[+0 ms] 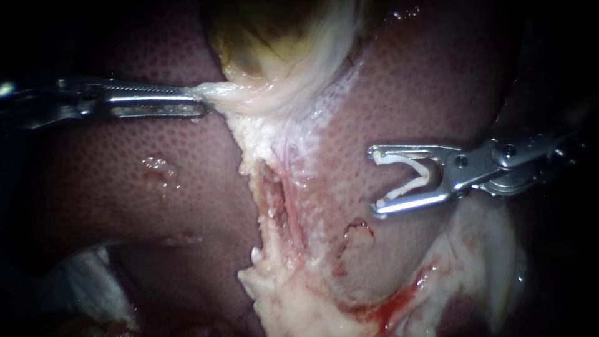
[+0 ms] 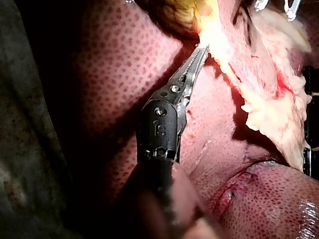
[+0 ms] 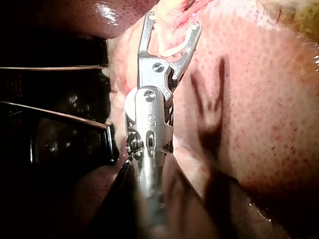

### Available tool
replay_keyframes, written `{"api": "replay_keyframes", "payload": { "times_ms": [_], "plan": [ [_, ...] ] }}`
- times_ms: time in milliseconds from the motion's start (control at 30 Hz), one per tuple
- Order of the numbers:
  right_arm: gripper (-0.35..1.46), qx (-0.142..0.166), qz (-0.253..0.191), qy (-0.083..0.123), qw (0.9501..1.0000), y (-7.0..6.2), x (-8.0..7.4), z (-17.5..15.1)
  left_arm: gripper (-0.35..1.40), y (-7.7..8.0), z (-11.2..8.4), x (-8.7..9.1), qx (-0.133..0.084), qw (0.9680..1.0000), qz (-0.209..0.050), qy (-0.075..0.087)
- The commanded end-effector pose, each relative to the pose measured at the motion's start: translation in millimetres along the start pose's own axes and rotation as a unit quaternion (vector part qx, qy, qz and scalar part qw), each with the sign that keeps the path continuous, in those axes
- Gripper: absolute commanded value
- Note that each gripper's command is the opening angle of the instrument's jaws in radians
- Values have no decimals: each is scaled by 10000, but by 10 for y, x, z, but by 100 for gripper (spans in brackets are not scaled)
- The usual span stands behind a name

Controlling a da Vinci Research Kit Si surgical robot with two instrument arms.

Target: Grabbing gallbladder

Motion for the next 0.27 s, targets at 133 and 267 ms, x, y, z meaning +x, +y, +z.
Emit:
{"api": "replay_keyframes", "payload": {
  "times_ms": [133,267],
  "plan": [
    [59,1,-1,0,10000,0,0,0,-35,0,1,-1,2,10000,1,0],
    [59,1,-1,0,10000,0,0,0,-35,1,1,-1,5,10000,1,1]
  ]
}}
